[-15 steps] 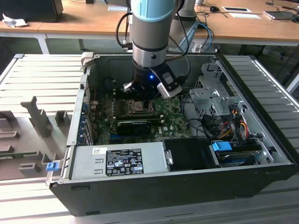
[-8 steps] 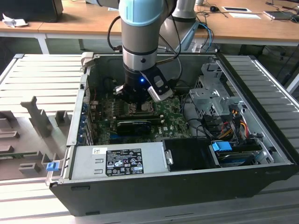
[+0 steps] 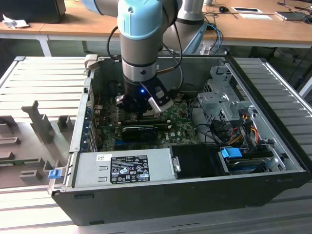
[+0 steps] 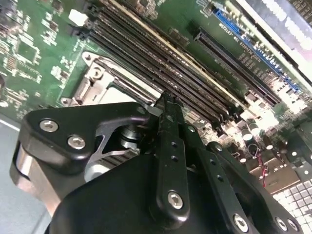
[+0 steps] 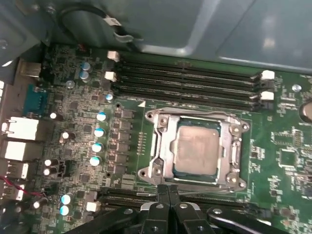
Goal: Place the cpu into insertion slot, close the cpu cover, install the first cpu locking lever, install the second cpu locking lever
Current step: 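Install the second cpu locking lever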
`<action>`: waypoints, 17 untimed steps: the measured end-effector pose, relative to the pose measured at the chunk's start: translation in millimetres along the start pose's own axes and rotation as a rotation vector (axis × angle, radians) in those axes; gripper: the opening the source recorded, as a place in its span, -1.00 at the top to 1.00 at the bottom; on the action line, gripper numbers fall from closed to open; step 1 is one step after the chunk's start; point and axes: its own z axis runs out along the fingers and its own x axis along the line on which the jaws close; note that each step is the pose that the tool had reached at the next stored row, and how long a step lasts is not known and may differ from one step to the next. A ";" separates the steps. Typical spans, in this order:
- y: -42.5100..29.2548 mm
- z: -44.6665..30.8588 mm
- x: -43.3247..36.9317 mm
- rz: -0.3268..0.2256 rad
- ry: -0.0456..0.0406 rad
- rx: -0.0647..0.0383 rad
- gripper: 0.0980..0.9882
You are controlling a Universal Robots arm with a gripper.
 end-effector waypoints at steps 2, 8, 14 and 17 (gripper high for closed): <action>-2.7 0.7 3.6 -0.007 -0.0022 -0.025 0.98; -9.7 2.7 10.4 -0.006 -0.0085 -0.071 0.98; -28.9 3.5 16.5 -0.005 -0.0223 -0.153 0.98; -30.0 7.4 17.4 -0.005 -0.0236 -0.160 0.98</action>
